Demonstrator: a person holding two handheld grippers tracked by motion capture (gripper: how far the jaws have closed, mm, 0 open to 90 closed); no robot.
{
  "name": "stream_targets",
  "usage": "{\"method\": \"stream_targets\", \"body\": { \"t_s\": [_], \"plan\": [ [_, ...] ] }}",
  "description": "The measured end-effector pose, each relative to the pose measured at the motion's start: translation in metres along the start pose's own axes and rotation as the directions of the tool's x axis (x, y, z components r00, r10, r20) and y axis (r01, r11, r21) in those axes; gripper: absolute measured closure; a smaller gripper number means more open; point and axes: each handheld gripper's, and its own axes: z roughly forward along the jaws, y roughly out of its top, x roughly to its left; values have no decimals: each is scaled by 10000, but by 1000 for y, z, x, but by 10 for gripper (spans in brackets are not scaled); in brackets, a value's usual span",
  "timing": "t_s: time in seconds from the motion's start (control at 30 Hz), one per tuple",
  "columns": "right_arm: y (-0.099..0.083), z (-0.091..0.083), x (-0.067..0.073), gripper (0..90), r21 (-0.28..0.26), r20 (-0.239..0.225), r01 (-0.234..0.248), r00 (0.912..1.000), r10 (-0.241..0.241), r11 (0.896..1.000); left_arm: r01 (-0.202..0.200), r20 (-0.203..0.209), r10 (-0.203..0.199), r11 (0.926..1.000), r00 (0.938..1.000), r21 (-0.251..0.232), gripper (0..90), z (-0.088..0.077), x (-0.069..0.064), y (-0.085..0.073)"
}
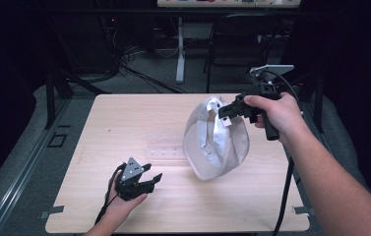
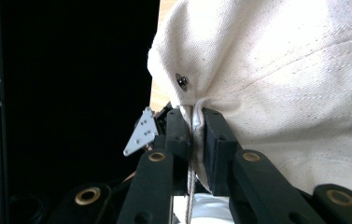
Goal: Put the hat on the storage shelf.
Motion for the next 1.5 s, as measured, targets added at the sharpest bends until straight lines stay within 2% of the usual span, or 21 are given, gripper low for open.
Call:
{"method": "stream_targets", "body": {
  "t_s": [0.07,0.13,0.27,0.37,0.4,0.43,0.53,0.57,0.67,0.8,0.87,0.93,1.03,1.17,1.23,1.5],
  "plan": [
    [3,0,1,822,-49,-74,11,10000,-11,10000,-93,146,94,9999,9998,-97,438,4,-8,8],
    [4,0,1,822,-112,-158,16,9999,-18,9999,-135,186,137,9998,9997,-115,432,4,-10,9],
    [9,4,5,822,-236,-276,-16,9996,10,9997,-584,242,593,9977,9979,-338,421,10,-25,25],
    [12,7,6,822,-329,-348,-60,9994,48,9994,-708,346,721,9968,9968,-383,411,17,-34,34],
    [13,7,7,822,-252,-318,-47,9995,39,9997,-708,346,721,9968,9968,-383,409,17,-34,34],
    [14,9,7,822,-321,-356,-67,9994,55,9995,-801,422,816,9961,9958,-372,403,22,-43,41],
    [15,11,8,822,-292,-333,-17,9994,7,9996,-948,465,965,9947,9942,-388,394,27,-50,45],
    [17,12,10,822,-282,-374,-29,9993,18,9996,-1218,474,1231,9921,9913,-296,389,33,-60,49],
    [17,14,13,822,-305,-384,8,9993,-20,9995,-1483,467,1492,9887,9877,-221,384,40,-72,52],
    [18,16,16,822,-314,-409,53,9991,-66,9995,-1573,505,1573,9875,9863,-39,383,49,-81,54],
    [18,16,17,822,-280,-401,49,9992,-60,9996,-1616,421,1615,9868,9860,7,383,51,-83,55],
    [17,17,19,822,-271,-395,51,9992,-62,9996,-1616,5,1616,9868,9869,60,389,57,-86,58],
    [17,17,19,822,-339,-413,55,9991,-69,9994,-1583,-219,1586,9872,9871,170,419,59,-87,60],
    [16,18,19,822,-206,-341,99,9994,-106,9997,-1561,-579,1576,9873,9858,296,531,61,-84,61],
    [16,18,19,822,-236,-344,112,9993,-120,9997,-1607,-634,1627,9864,9846,353,607,60,-82,60],
    [16,17,18,822,-293,-364,97,9993,-107,9995,-1846,-725,1859,9825,9799,246,710,53,-74,61]
  ]
}}
